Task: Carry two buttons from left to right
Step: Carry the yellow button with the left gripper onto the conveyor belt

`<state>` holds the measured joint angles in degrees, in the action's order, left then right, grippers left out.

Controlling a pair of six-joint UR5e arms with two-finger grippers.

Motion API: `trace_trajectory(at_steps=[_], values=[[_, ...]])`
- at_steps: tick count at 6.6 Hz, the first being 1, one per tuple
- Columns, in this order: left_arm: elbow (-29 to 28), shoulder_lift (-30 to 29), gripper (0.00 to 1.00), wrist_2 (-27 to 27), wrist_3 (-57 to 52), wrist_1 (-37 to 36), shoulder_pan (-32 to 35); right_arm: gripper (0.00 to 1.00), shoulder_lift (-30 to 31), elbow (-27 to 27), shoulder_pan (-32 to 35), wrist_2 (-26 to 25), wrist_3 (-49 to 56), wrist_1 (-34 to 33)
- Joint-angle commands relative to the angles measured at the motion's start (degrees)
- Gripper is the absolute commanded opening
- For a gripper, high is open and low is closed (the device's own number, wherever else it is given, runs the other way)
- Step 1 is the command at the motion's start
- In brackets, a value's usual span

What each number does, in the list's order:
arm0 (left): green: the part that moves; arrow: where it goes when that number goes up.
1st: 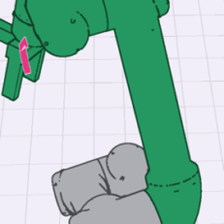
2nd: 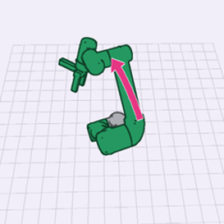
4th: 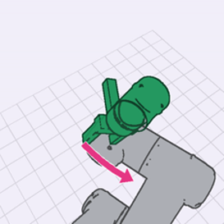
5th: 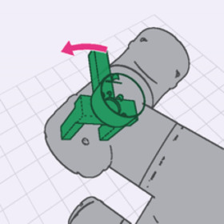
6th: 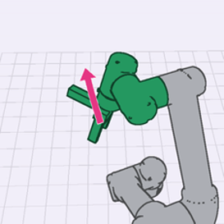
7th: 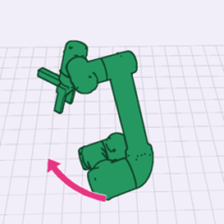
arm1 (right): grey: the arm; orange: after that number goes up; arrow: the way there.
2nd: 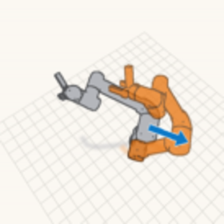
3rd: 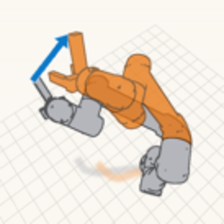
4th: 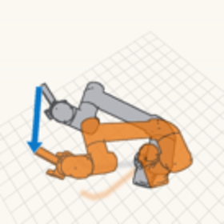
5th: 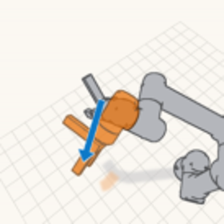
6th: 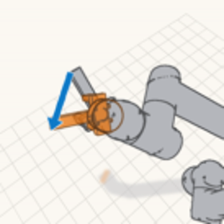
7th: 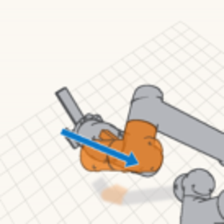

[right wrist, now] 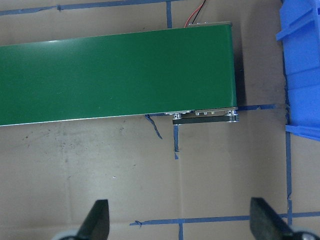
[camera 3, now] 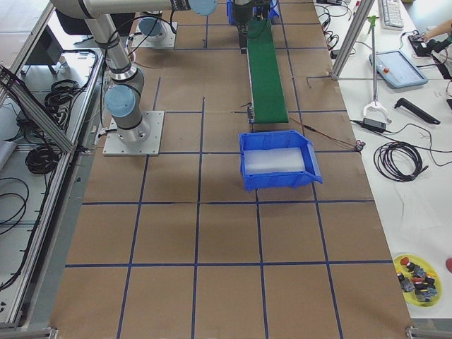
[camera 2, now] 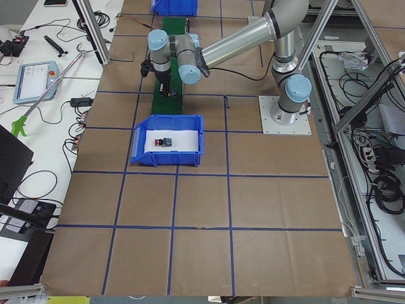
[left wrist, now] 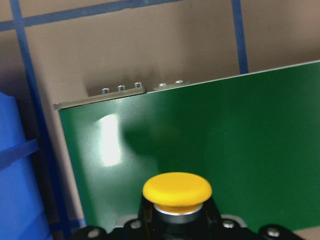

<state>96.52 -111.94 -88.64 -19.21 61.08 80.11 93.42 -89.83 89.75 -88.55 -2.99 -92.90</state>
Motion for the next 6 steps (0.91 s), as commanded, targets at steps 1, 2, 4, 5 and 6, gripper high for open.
trace_trajectory(at_steps=[1,2,4,5,6], values=[[2.5,-2.0,0.0,-0.1,0.3,-6.5,0.1,1.0,0.0,0.0,-0.2,0.0,0.0,0.0],[2.4,-2.2,0.01,-0.1,0.3,-6.7,0.1,1.0,0.0,0.0,-0.2,0.0,0.0,0.0],[1.0,-1.8,1.0,-0.2,0.5,-6.4,0.1,1.0,0.0,0.0,-0.2,0.0,0.0,0.0],[1.0,-1.3,1.0,-0.2,0.4,-6.4,0.1,1.0,0.0,0.0,-0.2,0.0,0.0,0.0],[0.2,0.0,1.0,-0.3,0.4,-5.7,0.0,1.0,0.0,0.0,-0.2,0.0,-0.1,0.0]])
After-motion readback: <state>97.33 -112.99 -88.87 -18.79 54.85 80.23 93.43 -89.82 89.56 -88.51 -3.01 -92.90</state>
